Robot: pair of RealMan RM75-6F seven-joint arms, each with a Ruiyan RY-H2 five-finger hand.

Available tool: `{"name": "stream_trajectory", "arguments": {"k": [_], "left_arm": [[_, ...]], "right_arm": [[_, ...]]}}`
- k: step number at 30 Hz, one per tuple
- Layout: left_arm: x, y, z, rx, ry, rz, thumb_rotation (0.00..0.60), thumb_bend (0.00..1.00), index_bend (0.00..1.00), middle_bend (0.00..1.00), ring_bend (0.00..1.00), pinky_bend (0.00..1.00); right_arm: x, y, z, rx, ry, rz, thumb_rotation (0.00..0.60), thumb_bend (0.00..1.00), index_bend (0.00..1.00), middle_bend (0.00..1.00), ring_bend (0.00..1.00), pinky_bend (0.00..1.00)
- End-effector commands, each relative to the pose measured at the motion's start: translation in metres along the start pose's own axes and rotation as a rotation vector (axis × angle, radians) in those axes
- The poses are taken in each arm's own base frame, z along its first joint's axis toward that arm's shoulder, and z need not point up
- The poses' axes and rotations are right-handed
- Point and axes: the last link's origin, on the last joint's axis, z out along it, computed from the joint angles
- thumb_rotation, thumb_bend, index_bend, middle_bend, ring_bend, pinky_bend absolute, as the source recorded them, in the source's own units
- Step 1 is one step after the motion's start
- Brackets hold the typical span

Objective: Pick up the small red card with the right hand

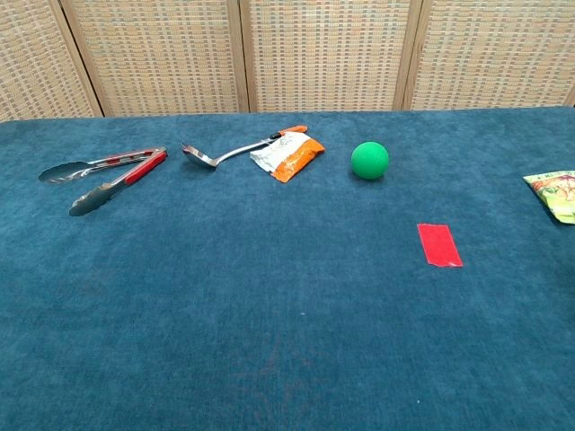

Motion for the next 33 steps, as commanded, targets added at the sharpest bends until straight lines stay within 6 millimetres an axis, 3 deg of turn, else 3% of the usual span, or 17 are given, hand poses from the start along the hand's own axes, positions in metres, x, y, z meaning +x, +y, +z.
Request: {"name": "stream_trajectory", "arguments": {"k": [1, 8, 17, 24, 33], "left_arm": [[0.0, 0.0, 0.0, -0.001, -0.004, -0.002, 0.6, 0.18, 0.0, 0.0, 0.0, 0.0], [0.0, -0.005, -0.001, 0.01, -0.008, -0.016, 0.6, 0.18, 0.0, 0.0, 0.0, 0.0], [-0.001, -0.009, 0.001, 0.016, -0.022, -0.023, 0.6, 0.18, 0.0, 0.0, 0.0, 0.0], [-0.003, -0.012, 0.003, 0.023, -0.032, -0.029, 0.6, 0.18, 0.0, 0.0, 0.0, 0.0], [-0.005, -0.014, 0.005, 0.032, -0.044, -0.03, 0.6, 0.18, 0.0, 0.0, 0.0, 0.0]], "right_arm": [[-0.004, -0.021, 0.017, 0.02, -0.004, 0.021, 0.6, 0.13, 0.0, 0.0, 0.0, 0.0], [-0.017, -0.059, 0.044, 0.021, -0.012, 0.05, 0.6, 0.16, 0.0, 0.0, 0.0, 0.0], [-0.042, -0.095, 0.059, 0.024, -0.047, 0.04, 0.6, 0.2, 0.0, 0.0, 0.0, 0.0], [-0.062, -0.107, 0.07, 0.013, -0.098, 0.035, 0.6, 0.21, 0.0, 0.0, 0.0, 0.0], [-0.081, -0.108, 0.085, -0.015, -0.152, 0.023, 0.6, 0.21, 0.0, 0.0, 0.0, 0.0]]}}
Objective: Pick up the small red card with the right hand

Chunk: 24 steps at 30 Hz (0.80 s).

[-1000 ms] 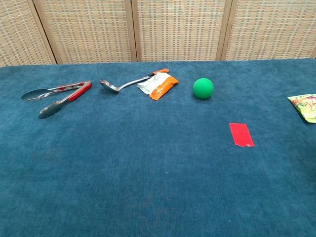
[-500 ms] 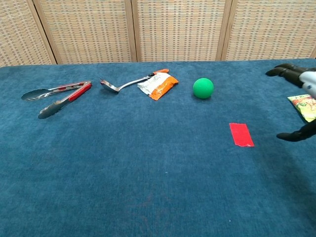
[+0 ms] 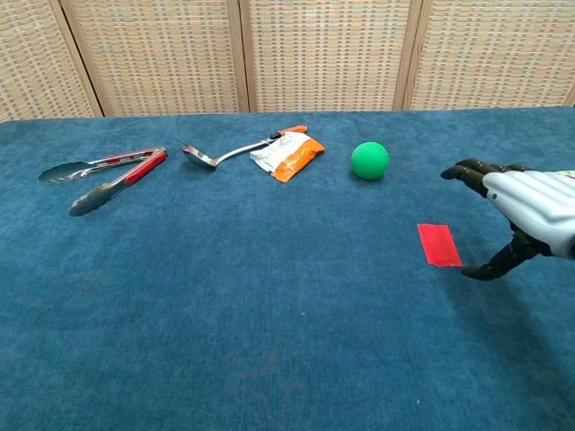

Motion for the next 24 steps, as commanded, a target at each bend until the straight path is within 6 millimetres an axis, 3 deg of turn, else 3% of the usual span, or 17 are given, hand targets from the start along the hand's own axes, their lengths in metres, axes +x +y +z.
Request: {"name": "stream_trajectory", "arguments": {"k": [1, 24], "left_arm": [[0.0, 0.0, 0.001, 0.001, -0.001, 0.002, 0.6, 0.18, 0.0, 0.0, 0.0, 0.0], [-0.006, -0.001, 0.005, 0.014, -0.016, 0.014, 0.6, 0.18, 0.0, 0.0, 0.0, 0.0]], "right_arm": [[-0.003, -0.001, 0.007, -0.009, -0.014, 0.002, 0.6, 0.21, 0.0, 0.0, 0.0, 0.0], [-0.015, 0.004, 0.036, -0.046, -0.062, 0.026, 0.6, 0.21, 0.0, 0.0, 0.0, 0.0]]}}
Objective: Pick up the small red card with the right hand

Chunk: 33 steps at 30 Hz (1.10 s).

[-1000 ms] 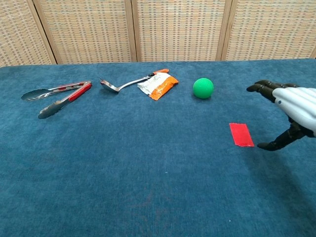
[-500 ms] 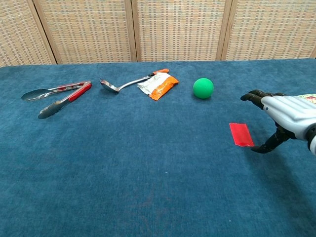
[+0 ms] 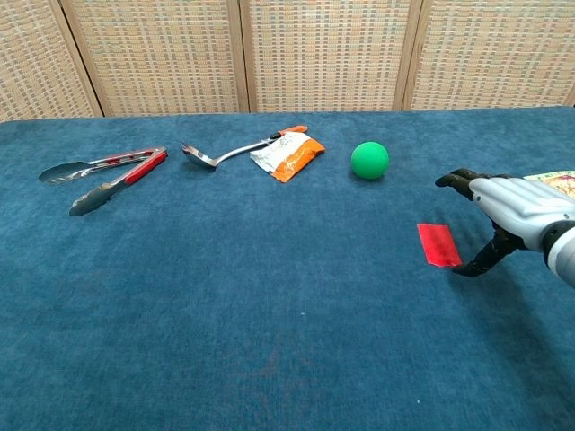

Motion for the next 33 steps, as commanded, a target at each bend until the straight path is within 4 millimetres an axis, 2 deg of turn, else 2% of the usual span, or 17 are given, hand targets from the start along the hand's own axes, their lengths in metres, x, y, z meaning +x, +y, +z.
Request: {"name": "stream_trajectory", "arguments": {"k": [1, 18, 33], "left_arm": [[0.0, 0.0, 0.0, 0.001, 0.0, 0.001, 0.6, 0.18, 0.0, 0.0, 0.0, 0.0], [-0.001, -0.002, 0.003, 0.008, 0.0, 0.001, 0.6, 0.18, 0.0, 0.0, 0.0, 0.0], [-0.003, 0.0, 0.003, 0.001, 0.0, 0.003, 0.6, 0.18, 0.0, 0.0, 0.0, 0.0]], "right_arm": [[-0.002, 0.0, 0.004, -0.004, -0.005, 0.006, 0.6, 0.21, 0.0, 0.0, 0.0, 0.0], [-0.009, 0.004, 0.016, -0.022, -0.021, 0.01, 0.6, 0.21, 0.0, 0.0, 0.0, 0.0], [-0.005, 0.016, 0.03, -0.061, -0.001, 0.026, 0.6, 0.22, 0.0, 0.0, 0.0, 0.0]]}}
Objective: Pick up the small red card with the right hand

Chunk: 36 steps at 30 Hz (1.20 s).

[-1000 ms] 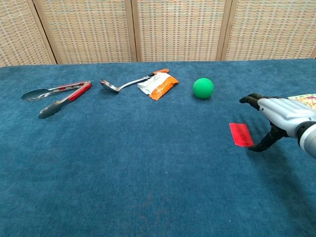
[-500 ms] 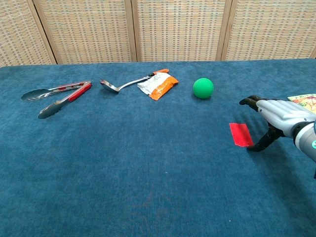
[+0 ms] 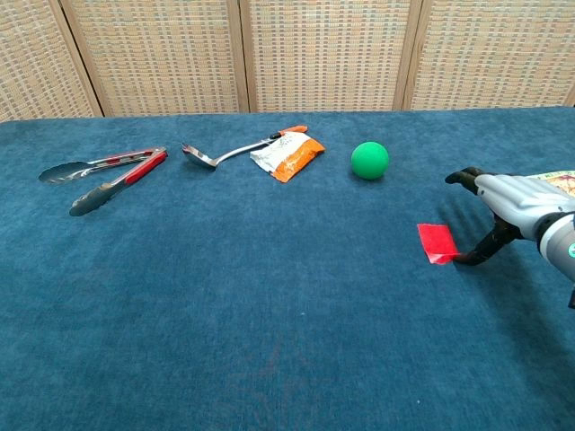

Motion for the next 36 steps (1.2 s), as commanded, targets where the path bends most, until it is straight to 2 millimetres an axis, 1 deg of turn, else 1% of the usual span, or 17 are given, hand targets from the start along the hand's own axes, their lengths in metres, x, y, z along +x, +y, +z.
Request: {"name": "stream_trajectory", "arguments": {"k": [1, 11, 22, 31, 33, 36], "left_arm": [[0.0, 0.0, 0.0, -0.001, 0.0, 0.0, 0.6, 0.18, 0.0, 0.0, 0.0, 0.0], [0.0, 0.001, 0.001, -0.008, 0.001, -0.002, 0.6, 0.18, 0.0, 0.0, 0.0, 0.0], [0.001, 0.001, 0.0, -0.009, 0.003, -0.006, 0.6, 0.18, 0.0, 0.0, 0.0, 0.0], [0.001, 0.003, -0.001, -0.018, 0.002, -0.004, 0.6, 0.18, 0.0, 0.0, 0.0, 0.0], [0.001, 0.004, -0.001, -0.02, 0.002, -0.004, 0.6, 0.18, 0.0, 0.0, 0.0, 0.0], [0.001, 0.004, -0.001, -0.023, -0.001, -0.006, 0.6, 0.18, 0.0, 0.0, 0.0, 0.0]], "right_arm": [[0.002, 0.001, 0.001, -0.002, 0.003, 0.005, 0.6, 0.22, 0.0, 0.0, 0.0, 0.0], [0.007, -0.002, 0.002, 0.005, 0.021, 0.017, 0.6, 0.23, 0.0, 0.0, 0.0, 0.0], [0.02, -0.006, 0.002, 0.012, 0.054, 0.016, 0.6, 0.22, 0.0, 0.0, 0.0, 0.0], [0.027, 0.002, -0.012, 0.004, 0.067, 0.008, 0.6, 0.23, 0.0, 0.0, 0.0, 0.0], [0.025, 0.005, -0.021, -0.002, 0.064, 0.023, 0.6, 0.23, 0.0, 0.0, 0.0, 0.0], [0.021, 0.007, -0.028, -0.003, 0.055, 0.029, 0.6, 0.23, 0.0, 0.0, 0.0, 0.0]]}}
